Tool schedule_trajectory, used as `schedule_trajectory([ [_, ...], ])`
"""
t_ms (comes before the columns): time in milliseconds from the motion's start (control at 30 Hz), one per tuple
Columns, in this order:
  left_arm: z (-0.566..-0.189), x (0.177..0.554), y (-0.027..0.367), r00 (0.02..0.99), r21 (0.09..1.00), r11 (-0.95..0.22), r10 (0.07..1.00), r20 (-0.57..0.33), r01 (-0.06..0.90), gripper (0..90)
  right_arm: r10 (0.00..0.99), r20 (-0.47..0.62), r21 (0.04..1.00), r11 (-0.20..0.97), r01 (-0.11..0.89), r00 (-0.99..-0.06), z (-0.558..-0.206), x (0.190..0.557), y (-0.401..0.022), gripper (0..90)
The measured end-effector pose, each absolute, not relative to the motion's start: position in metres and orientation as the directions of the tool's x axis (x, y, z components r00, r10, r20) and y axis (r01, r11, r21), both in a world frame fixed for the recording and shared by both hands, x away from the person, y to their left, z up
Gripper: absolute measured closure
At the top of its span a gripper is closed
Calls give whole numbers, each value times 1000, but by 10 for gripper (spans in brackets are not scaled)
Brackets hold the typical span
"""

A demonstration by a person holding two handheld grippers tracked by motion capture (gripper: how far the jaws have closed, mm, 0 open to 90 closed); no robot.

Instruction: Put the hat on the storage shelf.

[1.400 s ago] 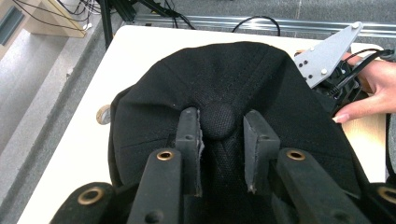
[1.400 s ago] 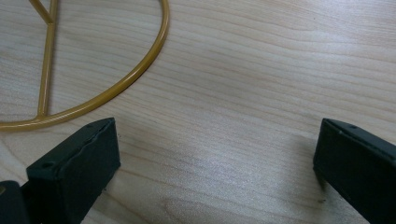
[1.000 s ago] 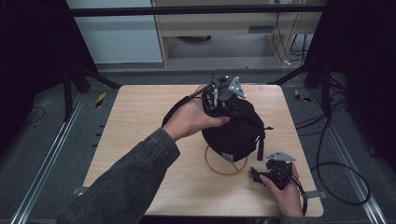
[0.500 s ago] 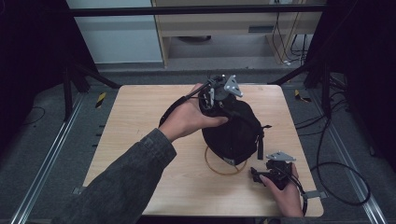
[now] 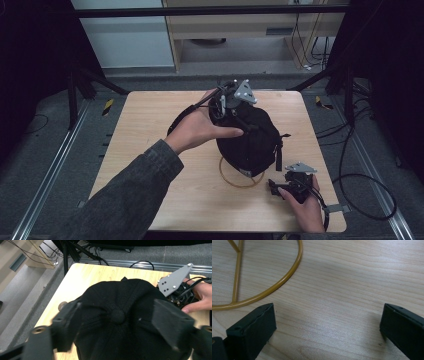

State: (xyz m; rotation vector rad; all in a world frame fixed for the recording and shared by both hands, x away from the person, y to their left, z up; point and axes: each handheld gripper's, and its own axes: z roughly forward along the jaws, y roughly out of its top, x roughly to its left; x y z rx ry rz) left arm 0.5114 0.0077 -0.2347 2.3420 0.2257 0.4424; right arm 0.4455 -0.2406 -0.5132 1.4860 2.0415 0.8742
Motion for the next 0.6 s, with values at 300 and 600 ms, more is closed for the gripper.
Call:
schedule_trajectory([
  [300,-236,503,15,929,719,-695,278,242,21,75,952,-1,725,211,655,-306,-513,445,-241,6],
  [600,-237,491,23,929,736,-676,269,252,-4,58,952,-1,724,211,656,-306,-513,445,-241,6],
])
